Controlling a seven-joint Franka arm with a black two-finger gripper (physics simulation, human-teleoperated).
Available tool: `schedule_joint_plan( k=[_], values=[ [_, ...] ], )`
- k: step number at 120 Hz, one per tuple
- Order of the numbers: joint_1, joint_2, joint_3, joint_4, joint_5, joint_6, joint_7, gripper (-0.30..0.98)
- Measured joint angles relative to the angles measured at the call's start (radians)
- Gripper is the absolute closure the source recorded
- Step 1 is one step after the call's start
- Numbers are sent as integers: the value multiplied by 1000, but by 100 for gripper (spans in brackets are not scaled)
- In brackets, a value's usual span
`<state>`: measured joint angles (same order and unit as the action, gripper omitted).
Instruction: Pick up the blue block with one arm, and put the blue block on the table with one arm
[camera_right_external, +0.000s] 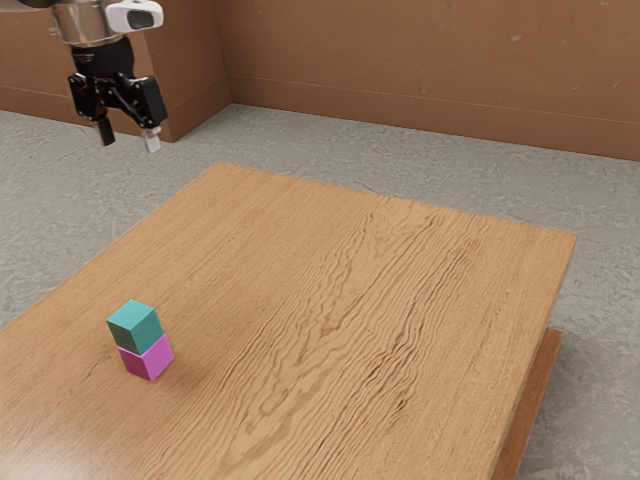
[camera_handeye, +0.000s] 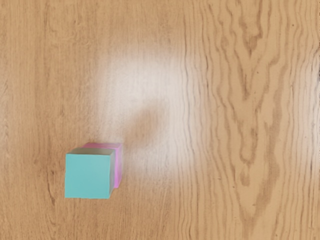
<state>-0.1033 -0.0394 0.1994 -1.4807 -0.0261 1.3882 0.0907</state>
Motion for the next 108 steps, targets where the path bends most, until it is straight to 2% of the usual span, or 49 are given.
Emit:
schedule_joint_plan(
  k=[22,36,46,96,103,108],
  values=[
    [-4,2,-3,10,3,-1,2,0],
    [7,3,-19,249,8,-55,3,0],
    [7,7,-36,311,10,-83,2,0],
    [-109,47,-38,327,10,-124,2,0],
    [-122,33,-41,318,11,-119,2,0],
    [-117,-11,-63,257,13,-97,2,0]
  ],
)
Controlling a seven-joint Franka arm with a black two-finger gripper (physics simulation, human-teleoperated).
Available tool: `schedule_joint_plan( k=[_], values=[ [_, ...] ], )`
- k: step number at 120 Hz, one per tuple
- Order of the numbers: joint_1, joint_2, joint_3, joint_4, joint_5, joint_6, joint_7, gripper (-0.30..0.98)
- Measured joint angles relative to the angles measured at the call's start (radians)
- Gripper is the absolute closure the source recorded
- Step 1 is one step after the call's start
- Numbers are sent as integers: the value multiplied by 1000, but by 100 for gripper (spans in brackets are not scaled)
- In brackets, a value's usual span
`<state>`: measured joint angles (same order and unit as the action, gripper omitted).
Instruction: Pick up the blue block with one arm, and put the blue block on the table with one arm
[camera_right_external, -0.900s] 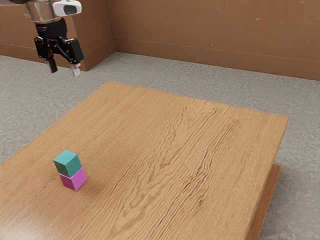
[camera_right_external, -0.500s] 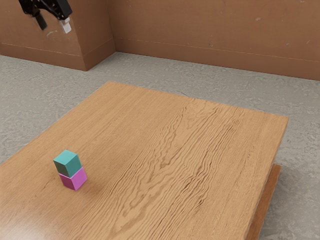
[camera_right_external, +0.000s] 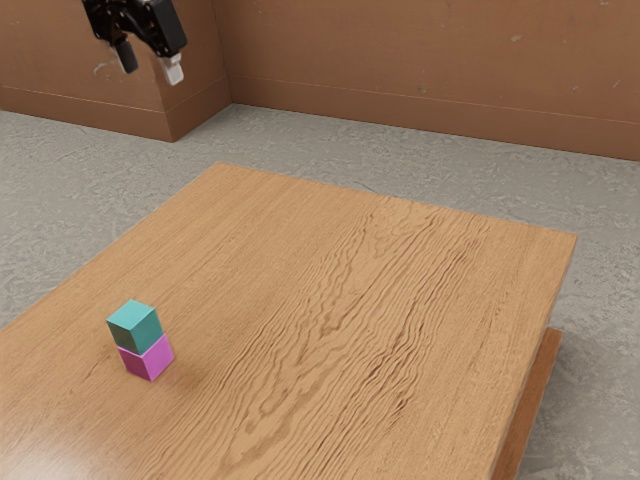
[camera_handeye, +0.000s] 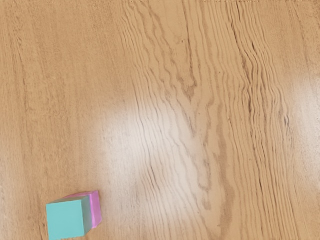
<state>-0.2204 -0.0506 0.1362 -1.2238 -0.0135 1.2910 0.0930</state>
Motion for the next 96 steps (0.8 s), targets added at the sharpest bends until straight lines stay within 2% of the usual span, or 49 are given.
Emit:
schedule_joint_plan(
  k=[6,19,34,44,64,96],
  values=[
    [41,-85,-28,-151,3,46,0,0],
    [281,-258,-175,-493,-13,173,1,0],
    [402,-394,-300,-741,-18,300,2,0],
    [424,-463,-336,-846,-12,358,2,0],
    [444,-585,-340,-1037,-7,445,3,0],
    [410,-716,-282,-1271,-13,548,4,0]
  ],
)
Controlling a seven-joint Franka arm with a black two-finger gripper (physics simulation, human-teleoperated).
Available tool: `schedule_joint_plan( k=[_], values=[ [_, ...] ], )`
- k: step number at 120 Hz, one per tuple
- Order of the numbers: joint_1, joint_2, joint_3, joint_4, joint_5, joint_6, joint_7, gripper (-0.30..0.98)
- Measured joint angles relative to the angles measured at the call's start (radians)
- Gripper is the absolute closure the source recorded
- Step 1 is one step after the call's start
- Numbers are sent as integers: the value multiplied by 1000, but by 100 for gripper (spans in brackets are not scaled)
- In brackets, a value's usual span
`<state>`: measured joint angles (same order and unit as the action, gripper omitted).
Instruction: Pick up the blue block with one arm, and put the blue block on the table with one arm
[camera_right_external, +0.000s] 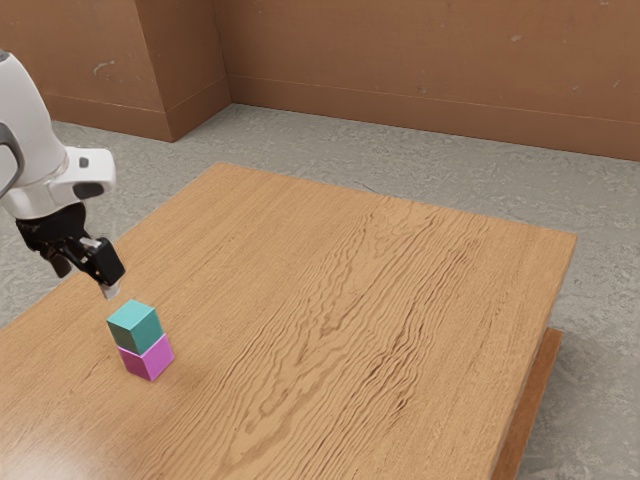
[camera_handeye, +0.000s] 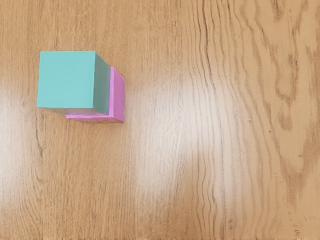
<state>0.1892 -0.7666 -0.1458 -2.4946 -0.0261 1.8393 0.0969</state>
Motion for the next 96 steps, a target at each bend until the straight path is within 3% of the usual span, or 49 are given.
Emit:
schedule_joint_plan(
  k=[21,47,67,96],
  values=[
    [2,-14,5,-96,2,49,0,0],
    [-18,184,64,-4,53,116,4,0],
    [-39,244,112,4,101,169,28,0],
    [-10,323,130,-22,118,267,96,0]
  ],
)
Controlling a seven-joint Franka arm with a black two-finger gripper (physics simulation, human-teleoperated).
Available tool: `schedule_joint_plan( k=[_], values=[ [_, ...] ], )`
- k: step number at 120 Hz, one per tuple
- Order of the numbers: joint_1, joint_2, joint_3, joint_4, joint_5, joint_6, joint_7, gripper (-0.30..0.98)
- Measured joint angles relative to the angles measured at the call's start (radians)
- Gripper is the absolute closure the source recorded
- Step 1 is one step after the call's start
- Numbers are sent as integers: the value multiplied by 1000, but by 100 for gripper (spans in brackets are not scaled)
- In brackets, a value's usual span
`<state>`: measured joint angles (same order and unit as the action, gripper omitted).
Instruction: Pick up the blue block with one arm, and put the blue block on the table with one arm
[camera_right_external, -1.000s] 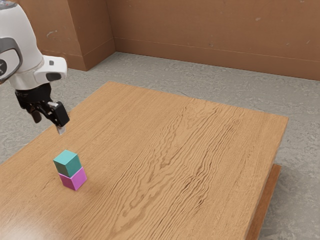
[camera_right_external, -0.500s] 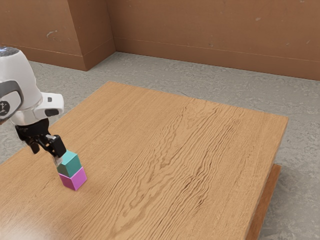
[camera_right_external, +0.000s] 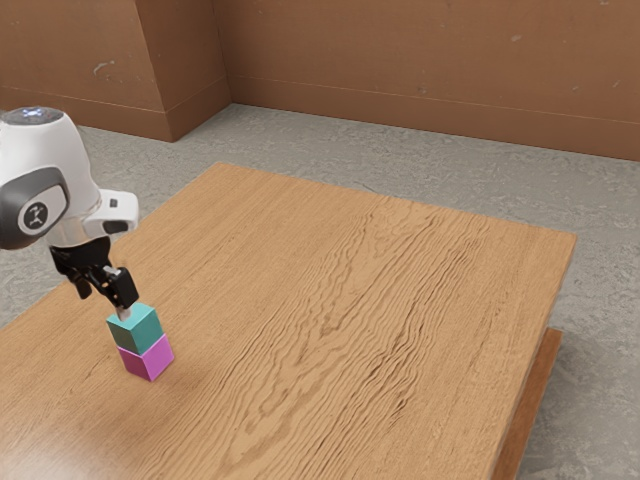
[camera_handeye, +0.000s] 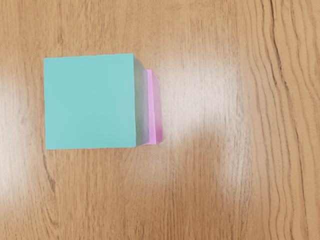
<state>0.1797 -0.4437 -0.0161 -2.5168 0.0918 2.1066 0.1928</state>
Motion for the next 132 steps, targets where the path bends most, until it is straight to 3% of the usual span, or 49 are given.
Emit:
schedule_joint_plan(
  k=[88,132],
  values=[
    [31,224,29,88,67,107,104,0],
    [29,252,47,107,11,108,122,0]
  ],
)
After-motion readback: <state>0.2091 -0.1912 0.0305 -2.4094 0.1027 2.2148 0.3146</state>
